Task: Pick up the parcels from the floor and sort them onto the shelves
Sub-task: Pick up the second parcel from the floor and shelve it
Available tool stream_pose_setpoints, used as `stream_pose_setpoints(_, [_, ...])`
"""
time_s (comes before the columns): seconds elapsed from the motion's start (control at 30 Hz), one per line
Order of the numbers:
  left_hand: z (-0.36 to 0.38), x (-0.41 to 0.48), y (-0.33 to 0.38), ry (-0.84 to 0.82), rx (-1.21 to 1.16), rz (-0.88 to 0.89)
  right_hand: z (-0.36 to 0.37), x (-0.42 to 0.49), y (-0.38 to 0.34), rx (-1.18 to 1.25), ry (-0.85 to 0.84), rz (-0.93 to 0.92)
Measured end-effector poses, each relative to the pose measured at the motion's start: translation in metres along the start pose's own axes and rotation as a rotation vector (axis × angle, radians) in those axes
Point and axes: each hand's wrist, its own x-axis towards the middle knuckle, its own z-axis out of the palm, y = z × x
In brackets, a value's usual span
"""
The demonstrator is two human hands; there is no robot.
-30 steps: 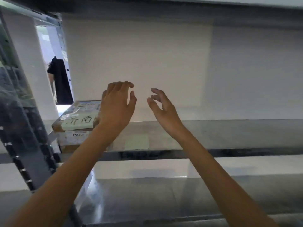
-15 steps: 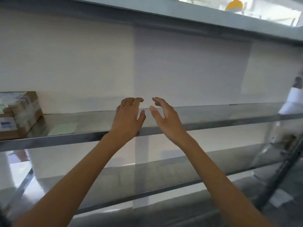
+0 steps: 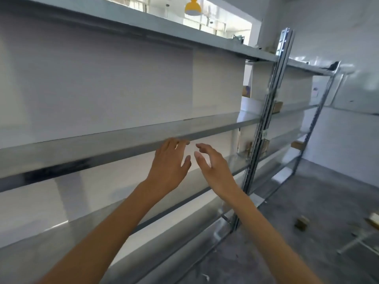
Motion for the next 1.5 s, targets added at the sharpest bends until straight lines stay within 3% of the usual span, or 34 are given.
stream_pose_setpoints(0.83, [0.182,0.171,0.063,-0.053,-0.193,0.257,-0.104,0.102,0.15,-0.163,0.232,0.203])
stream_pose_setpoints(1.5, [0.305,0.2,0.256,-0.331,-0.408,0.43,-0.281,0.052,0.277,-0.267,0.403,0.357])
